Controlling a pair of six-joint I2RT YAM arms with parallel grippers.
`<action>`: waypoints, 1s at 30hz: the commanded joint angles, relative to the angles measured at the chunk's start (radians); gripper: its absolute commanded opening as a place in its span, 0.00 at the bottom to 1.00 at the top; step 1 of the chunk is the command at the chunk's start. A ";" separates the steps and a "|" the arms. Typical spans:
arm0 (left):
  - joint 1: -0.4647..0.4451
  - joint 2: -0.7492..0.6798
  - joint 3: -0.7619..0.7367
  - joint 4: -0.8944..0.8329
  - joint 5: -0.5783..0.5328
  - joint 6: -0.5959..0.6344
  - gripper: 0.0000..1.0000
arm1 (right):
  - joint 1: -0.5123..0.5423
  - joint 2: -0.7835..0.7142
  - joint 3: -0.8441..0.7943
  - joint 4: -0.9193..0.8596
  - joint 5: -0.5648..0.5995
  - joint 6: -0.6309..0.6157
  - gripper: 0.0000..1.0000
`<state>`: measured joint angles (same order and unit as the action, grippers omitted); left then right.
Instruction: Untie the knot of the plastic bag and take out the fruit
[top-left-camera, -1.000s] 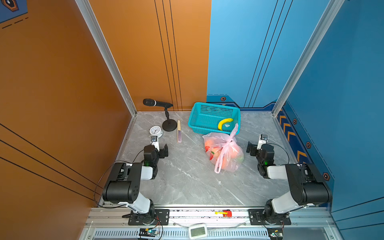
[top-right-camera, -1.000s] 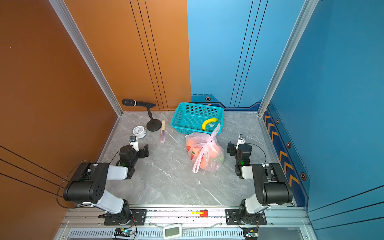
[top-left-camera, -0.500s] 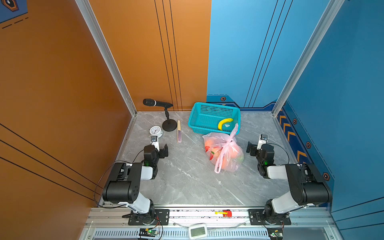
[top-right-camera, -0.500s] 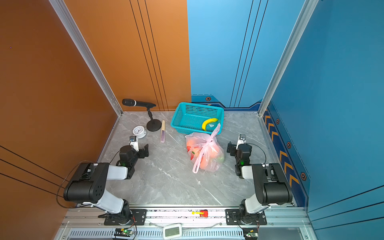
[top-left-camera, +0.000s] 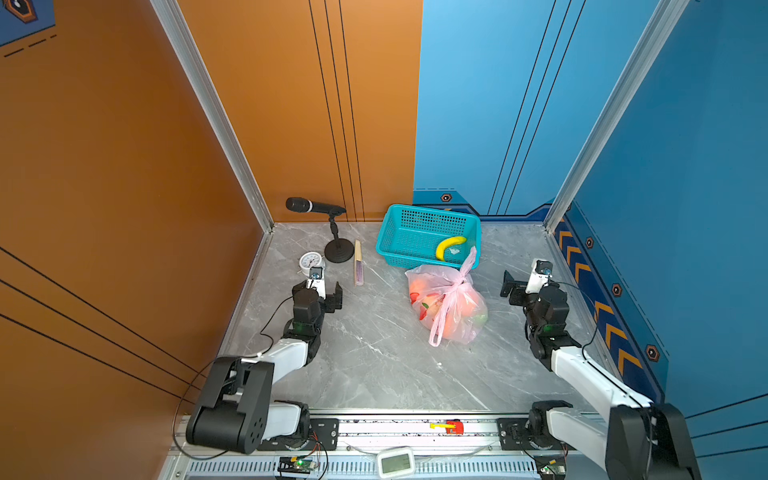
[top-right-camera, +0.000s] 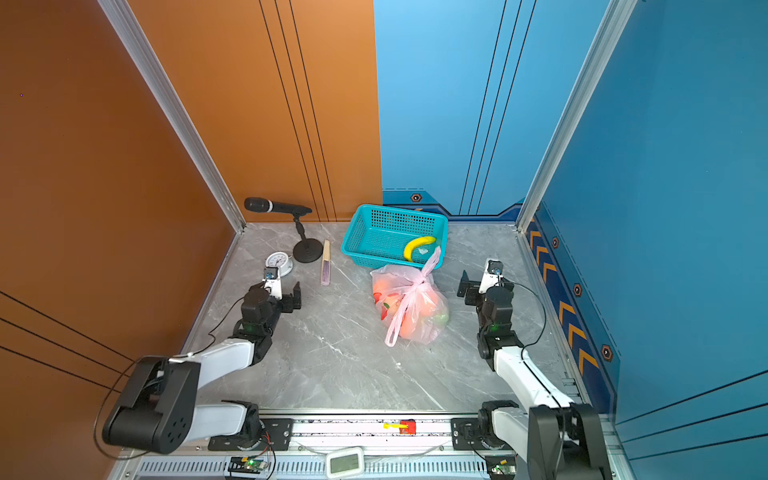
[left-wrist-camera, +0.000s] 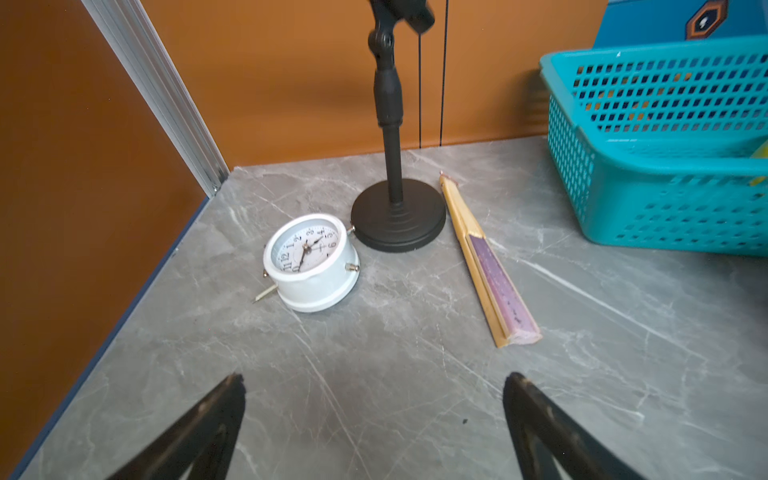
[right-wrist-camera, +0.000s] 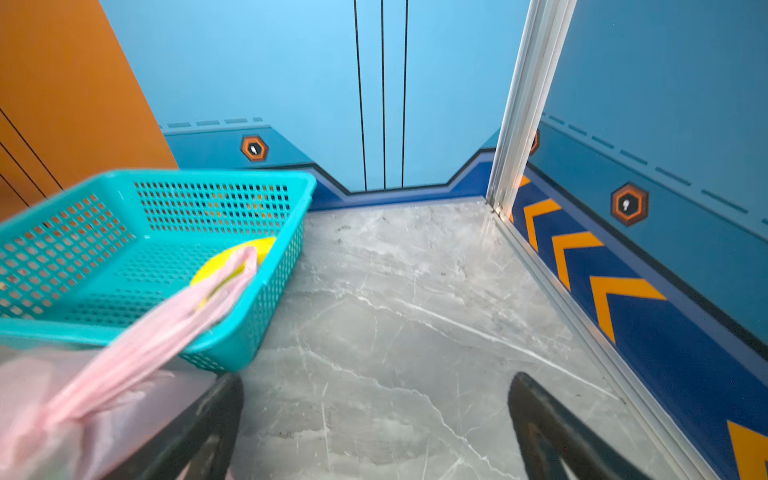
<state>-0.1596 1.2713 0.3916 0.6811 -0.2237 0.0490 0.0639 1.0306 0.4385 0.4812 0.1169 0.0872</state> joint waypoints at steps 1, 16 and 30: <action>-0.053 -0.130 0.078 -0.218 -0.100 -0.009 0.97 | 0.020 -0.115 0.095 -0.283 0.010 0.108 1.00; -0.340 -0.097 0.590 -0.862 0.188 -0.361 0.98 | 0.090 -0.102 0.429 -0.988 -0.444 0.309 0.93; -0.515 0.179 0.801 -0.861 0.267 -0.456 0.89 | 0.306 0.197 0.535 -0.919 -0.306 0.286 0.78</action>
<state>-0.6579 1.4261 1.1423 -0.1543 0.0120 -0.3733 0.3595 1.1839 0.9283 -0.4419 -0.2348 0.3817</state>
